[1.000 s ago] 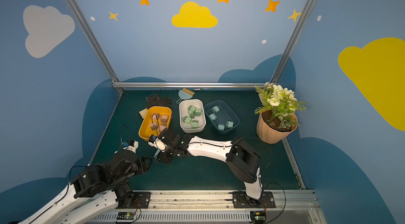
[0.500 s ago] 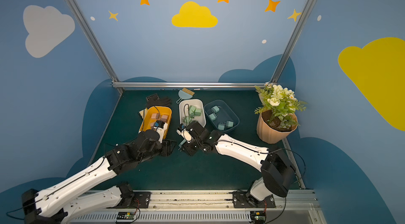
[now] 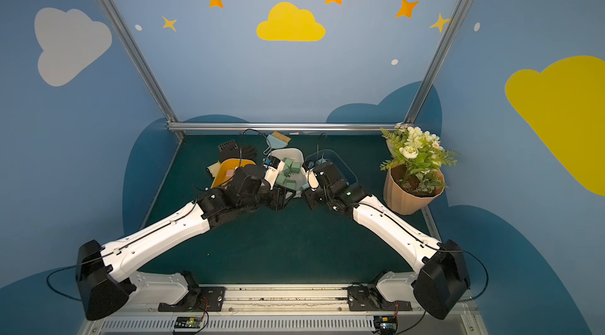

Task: Place the plugs by color into the storage box
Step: Place the plug in the storage box.

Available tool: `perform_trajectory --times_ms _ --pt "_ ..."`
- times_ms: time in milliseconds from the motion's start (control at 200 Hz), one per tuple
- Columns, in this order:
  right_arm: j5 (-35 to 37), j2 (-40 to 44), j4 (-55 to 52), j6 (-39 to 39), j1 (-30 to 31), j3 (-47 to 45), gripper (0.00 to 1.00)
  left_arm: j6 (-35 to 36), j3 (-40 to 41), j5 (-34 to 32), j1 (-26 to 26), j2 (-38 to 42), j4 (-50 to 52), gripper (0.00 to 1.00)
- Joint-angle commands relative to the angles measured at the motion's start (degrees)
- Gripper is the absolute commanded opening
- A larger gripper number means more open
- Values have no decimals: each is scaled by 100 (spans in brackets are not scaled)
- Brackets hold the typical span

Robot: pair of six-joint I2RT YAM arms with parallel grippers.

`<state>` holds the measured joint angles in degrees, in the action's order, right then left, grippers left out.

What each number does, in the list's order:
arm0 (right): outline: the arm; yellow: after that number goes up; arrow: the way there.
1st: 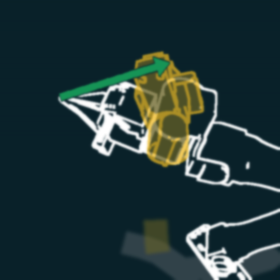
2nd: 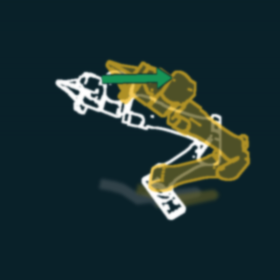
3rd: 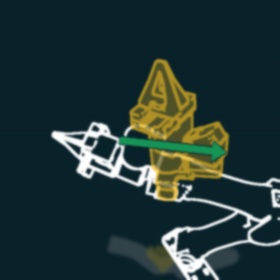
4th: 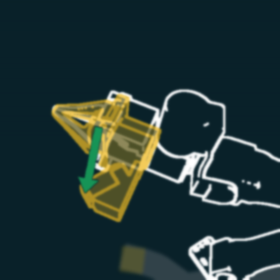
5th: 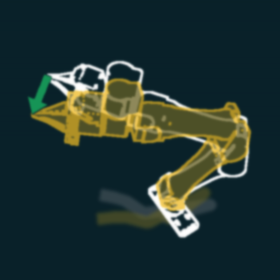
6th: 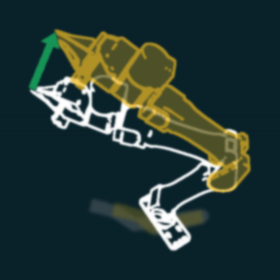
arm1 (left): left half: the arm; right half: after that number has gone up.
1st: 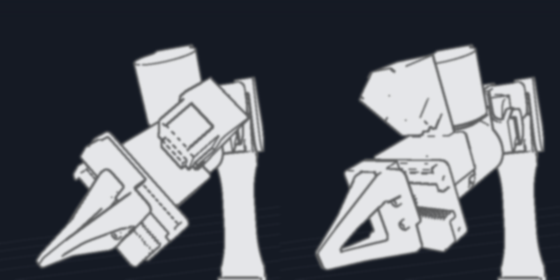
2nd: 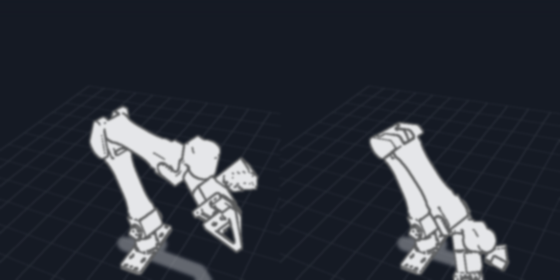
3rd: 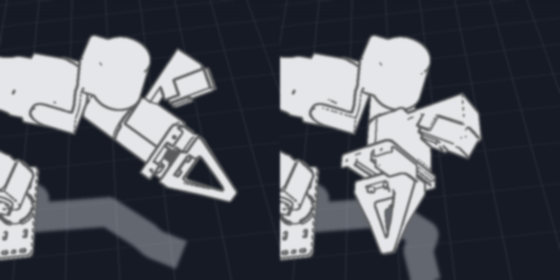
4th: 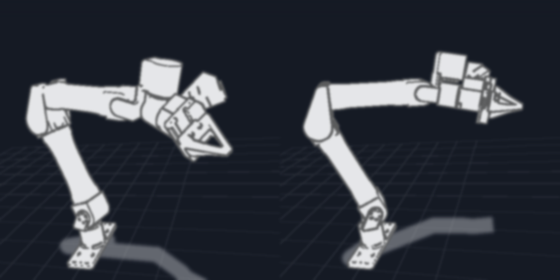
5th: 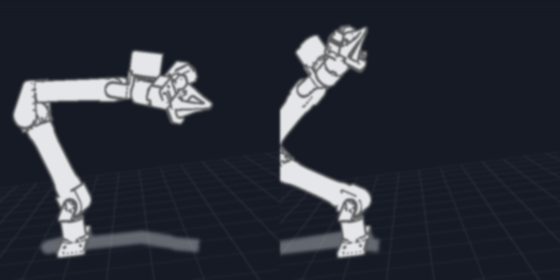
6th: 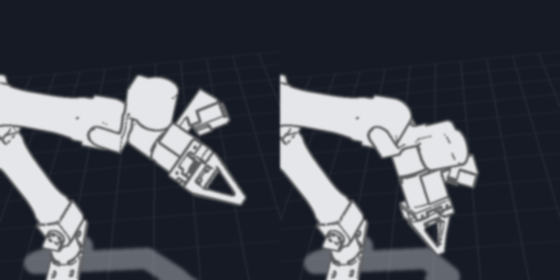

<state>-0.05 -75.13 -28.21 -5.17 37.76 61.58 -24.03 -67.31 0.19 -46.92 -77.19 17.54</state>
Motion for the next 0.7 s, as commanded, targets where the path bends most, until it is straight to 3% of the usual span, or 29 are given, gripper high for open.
perform_trajectory --times_ms 0,145,330,586,626,666,696 --pt "30 139 -220 -9 -522 23 36 201 -378 367 68 -310 -211 56" --pt "-224 -83 48 -347 -1352 21 37 245 -887 780 121 -934 -260 56" --pt "-531 -946 461 -539 -2020 163 38 349 -1538 1187 256 -1770 -137 56" --pt "-922 -2604 -73 -475 -2518 1568 40 141 -2014 1757 344 -2367 -69 56" --pt "-961 -2860 -312 -400 -2523 1894 45 136 -1983 1767 341 -2379 -67 56" --pt "-936 -3052 -503 -364 -2525 2116 58 124 -1946 1766 341 -2364 -69 56" --pt "-899 -3158 -592 -368 -2515 2242 63 126 -1905 1751 341 -2348 -62 57"
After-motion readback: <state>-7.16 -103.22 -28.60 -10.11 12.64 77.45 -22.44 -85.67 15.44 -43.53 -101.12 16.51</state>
